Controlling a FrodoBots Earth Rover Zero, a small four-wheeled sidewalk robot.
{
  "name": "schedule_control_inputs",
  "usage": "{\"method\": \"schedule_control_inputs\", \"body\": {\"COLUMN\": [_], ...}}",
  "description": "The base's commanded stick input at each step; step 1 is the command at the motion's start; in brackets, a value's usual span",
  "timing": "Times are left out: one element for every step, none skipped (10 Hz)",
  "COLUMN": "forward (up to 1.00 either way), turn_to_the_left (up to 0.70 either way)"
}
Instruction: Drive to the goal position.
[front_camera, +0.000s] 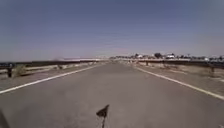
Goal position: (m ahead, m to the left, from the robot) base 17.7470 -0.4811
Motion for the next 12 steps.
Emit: {"method": "schedule_control_inputs", "body": {"forward": [1.00,1.00,1.00,1.00,1.00,1.00,1.00,1.00,1.00,1.00,1.00,1.00], "turn_to_the_left": [0.26,0.35,0.25,0.02,-0.01,-0.01,-0.01,-0.01,-0.01,-0.01,-0.01,-0.01]}}
